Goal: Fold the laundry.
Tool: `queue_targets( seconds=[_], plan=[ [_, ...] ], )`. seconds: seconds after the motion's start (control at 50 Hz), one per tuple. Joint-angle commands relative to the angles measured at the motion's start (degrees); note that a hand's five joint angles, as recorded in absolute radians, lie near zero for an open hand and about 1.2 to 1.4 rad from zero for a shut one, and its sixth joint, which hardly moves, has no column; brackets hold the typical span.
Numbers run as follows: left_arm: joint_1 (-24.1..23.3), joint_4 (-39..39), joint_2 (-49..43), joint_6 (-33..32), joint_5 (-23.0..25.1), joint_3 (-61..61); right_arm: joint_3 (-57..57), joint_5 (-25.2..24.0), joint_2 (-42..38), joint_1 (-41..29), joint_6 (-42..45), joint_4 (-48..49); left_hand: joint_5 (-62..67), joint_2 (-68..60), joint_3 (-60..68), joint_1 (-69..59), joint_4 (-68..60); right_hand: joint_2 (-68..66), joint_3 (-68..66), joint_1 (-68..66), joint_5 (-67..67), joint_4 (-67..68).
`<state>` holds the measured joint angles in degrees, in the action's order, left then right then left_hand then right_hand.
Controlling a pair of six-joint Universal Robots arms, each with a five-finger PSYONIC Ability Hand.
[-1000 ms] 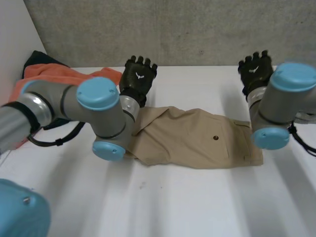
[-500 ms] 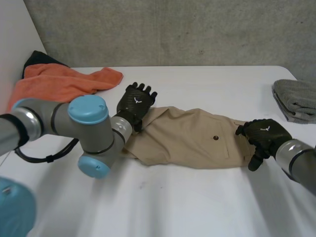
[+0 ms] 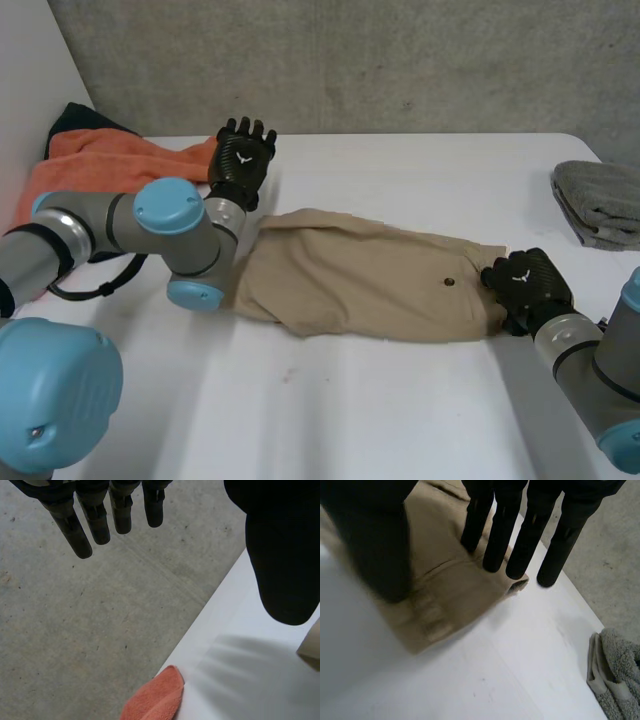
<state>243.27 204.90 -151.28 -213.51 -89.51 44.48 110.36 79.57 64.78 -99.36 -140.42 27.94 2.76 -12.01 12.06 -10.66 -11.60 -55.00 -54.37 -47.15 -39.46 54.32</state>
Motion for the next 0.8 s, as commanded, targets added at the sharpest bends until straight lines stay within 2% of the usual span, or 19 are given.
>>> queue_targets(
  seconds=[0.02, 0.14, 0.3, 0.38, 0.4, 0.46, 0.48, 0.54, 0.56, 0.62, 0.64, 0.7, 0.76, 0.8],
  plan=[
    [-1.21, -0.73, 10.46, 0.55, -0.49, 10.08, 0.64, 3.66, 3.06, 0.57, -0.73, 0.36, -1.03, 0.28, -0.33, -1.07, -0.12, -25.0, -25.63, -32.85, -30.54, 25.68],
    [-1.92, -0.81, 20.22, 0.9, -0.4, 19.66, 1.35, 7.36, 11.42, 2.33, 0.67, -2.53, -1.36, 0.62, -0.66, -0.74, 0.21, -25.0, -25.63, -32.85, -30.54, 25.68],
    [-1.57, -0.81, 32.18, 4.85, -0.13, 32.59, -3.3, 7.62, 13.71, 5.06, 13.32, -10.62, -1.7, 0.96, -1.0, -0.4, 0.55, -25.0, -25.63, -32.85, -30.54, 25.68],
    [-1.57, -0.81, 35.53, 8.1, -0.05, 36.37, -8.22, 6.75, 13.27, -1.77, 17.54, -8.26, -1.7, 0.96, -1.0, -0.4, 0.55, -25.0, -25.63, -32.85, -30.54, 25.68],
    [-1.57, -0.81, 35.88, 8.63, -0.05, 36.9, -10.41, 5.87, 12.4, -7.98, 18.51, -6.77, -1.7, 0.96, -1.0, -0.4, 0.55, -25.0, -25.63, -32.85, -30.54, 25.68],
    [-1.66, -0.81, 37.29, 10.04, -0.13, 38.48, -13.5, 3.06, 8.36, -16.45, 19.13, -3.78, -1.7, 0.96, -1.0, -0.4, 0.55, -25.0, -25.63, -32.85, -30.54, 25.68],
    [-1.66, -0.81, 38.07, 10.39, -0.22, 39.18, -15.07, 0.53, 5.04, -21.43, 19.31, -2.46, -1.7, 0.96, -1.0, -0.4, 0.55, -25.0, -25.63, -32.85, -30.54, 25.68],
    [-1.57, -0.81, 38.96, 10.66, -0.22, 40.24, -16.67, -4.05, 0.45, -26.74, 20.18, -1.4, -1.7, 0.96, -1.0, -0.4, 0.55, -25.0, -25.63, -32.85, -30.54, 25.68],
    [-1.57, -0.81, 39.48, 10.75, -0.22, 40.68, -17.63, -7.11, -2.52, -28.85, 21.32, -1.39, -1.7, 0.96, -1.0, -0.4, 0.55, -25.0, -25.63, -32.85, -30.54, 25.68],
    [-1.48, -0.81, 40.19, 10.75, -0.31, 41.21, -19.21, -9.95, -7.28, -30.18, 23.61, -1.74, -1.7, 0.96, -1.0, -0.4, 0.55, -25.0, -25.63, -32.85, -30.54, 25.68],
    [-1.48, -0.73, 40.45, 10.75, -0.31, 41.39, -20.18, -11.09, -9.74, -30.71, 25.44, -2.09, -1.7, 0.96, -1.0, -0.4, 0.55, -8.57, -9.2, -16.42, -14.12, 9.25],
    [-1.48, -0.73, 40.54, 10.75, -0.31, 41.39, -21.85, -10.49, -11.52, -31.59, 27.65, -2.45, -1.7, 0.96, -1.0, -0.4, 0.55, 41.55, 40.92, 33.7, 36.01, -40.87],
    [-1.48, -0.73, 40.72, 10.75, -0.4, 41.21, -22.65, -9.61, -10.47, -32.38, 26.35, -2.01, -1.7, 0.96, -1.0, -0.4, 0.55, 45.0, 44.37, 37.15, 39.46, -44.32],
    [-1.48, -0.64, 40.89, 10.75, -0.4, 40.78, -21.86, -8.2, -6.18, -31.95, 20.74, -2.1, -1.87, 1.12, -1.17, -0.23, 0.72, 45.0, 44.37, 37.15, 39.46, -44.32]
  ],
)
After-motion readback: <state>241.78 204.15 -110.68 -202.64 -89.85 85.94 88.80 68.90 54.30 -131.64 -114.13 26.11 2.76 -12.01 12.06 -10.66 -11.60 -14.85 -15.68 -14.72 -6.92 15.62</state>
